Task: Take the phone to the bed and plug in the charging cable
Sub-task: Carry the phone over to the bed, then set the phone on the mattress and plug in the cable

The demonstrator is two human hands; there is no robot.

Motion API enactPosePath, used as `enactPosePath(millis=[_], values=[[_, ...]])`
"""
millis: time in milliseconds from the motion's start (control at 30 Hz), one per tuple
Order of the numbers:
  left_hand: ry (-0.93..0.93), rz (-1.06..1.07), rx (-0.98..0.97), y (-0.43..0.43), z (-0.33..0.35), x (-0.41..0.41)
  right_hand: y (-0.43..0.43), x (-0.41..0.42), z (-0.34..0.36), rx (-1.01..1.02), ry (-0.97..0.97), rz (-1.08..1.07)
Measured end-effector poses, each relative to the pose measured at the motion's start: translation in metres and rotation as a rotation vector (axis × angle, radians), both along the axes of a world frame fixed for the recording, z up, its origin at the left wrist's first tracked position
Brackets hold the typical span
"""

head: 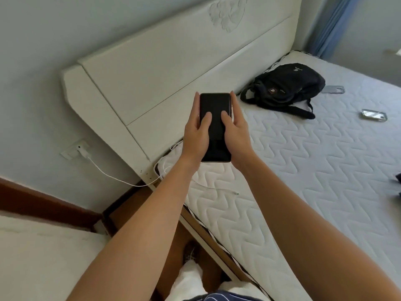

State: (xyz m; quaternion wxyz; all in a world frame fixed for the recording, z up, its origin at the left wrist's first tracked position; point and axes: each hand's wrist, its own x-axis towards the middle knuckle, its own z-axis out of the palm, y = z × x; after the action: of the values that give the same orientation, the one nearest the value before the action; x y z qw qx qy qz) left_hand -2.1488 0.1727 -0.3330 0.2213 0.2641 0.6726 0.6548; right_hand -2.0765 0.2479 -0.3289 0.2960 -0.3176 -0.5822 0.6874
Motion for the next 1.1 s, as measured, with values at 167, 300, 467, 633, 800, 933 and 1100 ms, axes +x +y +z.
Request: enactPosePath(millis=[167, 300, 467, 633, 800, 933, 1100], values=[[-0.02, -0.185, -0.029, 0.054, -0.018, -0.02, 0.039, -0.007, -0.013, 0.027, -0.067, -0.208], [-0.026, -0.294, -0.061, 0.091, -0.041, -0.019, 0.064, 0.003, -0.033, 0.08, -0.17, -0.329], [-0.1, -0.444, -0.166, 0.129, -0.094, 0.01, 0.094, 0.044, -0.085, 0.054, -0.322, -0.432], [-0.116, -0.544, -0.331, 0.162, -0.17, 0.042, 0.118, 0.081, -0.164, -0.07, -0.428, -0.422], [-0.141, -0.615, -0.492, 0.185, -0.258, 0.062, 0.139, 0.101, -0.257, -0.211, -0.479, -0.429], [-0.139, -0.623, -0.601, 0.197, -0.327, 0.064, 0.15, 0.105, -0.331, -0.277, -0.518, -0.43], [-0.117, -0.618, -0.698, 0.203, -0.404, 0.065, 0.156, 0.108, -0.409, -0.309, -0.581, -0.417]])
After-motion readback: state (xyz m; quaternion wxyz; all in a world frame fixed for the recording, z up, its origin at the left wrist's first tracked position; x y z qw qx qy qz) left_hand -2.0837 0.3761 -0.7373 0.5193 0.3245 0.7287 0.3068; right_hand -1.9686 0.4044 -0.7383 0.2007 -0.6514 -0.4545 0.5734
